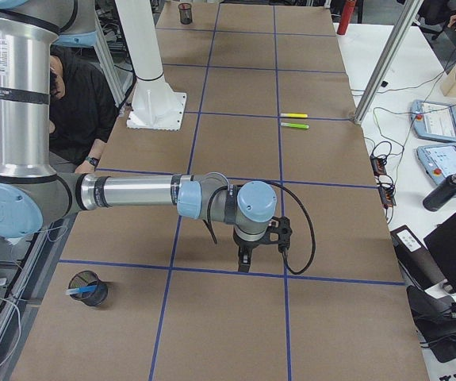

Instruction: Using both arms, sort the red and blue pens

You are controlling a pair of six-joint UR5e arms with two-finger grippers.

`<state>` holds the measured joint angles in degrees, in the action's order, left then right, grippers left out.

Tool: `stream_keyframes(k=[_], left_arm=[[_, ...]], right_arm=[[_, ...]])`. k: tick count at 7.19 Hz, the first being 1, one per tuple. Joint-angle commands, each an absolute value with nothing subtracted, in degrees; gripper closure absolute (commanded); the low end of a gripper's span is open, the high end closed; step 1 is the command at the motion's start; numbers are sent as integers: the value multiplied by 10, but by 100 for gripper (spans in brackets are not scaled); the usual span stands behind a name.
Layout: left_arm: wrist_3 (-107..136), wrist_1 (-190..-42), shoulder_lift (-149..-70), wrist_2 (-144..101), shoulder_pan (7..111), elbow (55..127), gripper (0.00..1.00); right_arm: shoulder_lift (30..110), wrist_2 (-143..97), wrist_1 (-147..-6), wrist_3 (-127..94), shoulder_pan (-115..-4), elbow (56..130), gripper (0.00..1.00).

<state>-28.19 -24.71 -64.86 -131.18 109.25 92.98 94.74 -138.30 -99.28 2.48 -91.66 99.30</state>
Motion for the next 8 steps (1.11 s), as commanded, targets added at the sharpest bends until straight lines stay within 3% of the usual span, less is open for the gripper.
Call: stream_keyframes(k=[1, 4, 6, 8], left_arm=[[-282, -246, -712, -1312, 1092, 940, 0], [-274, -346, -827, -1331, 1088, 978, 0], [-180, -507, -845, -1339, 1073, 1038, 0], [-25, -690, -853, -1339, 995, 1061, 0]], right_arm=[[939, -1383, -990, 25, -917, 1002, 0], [944, -1382, -988, 33, -918, 1029, 0], [936, -1377, -987, 28, -918, 1028, 0], [935, -1375, -987, 29, -917, 1021, 0]])
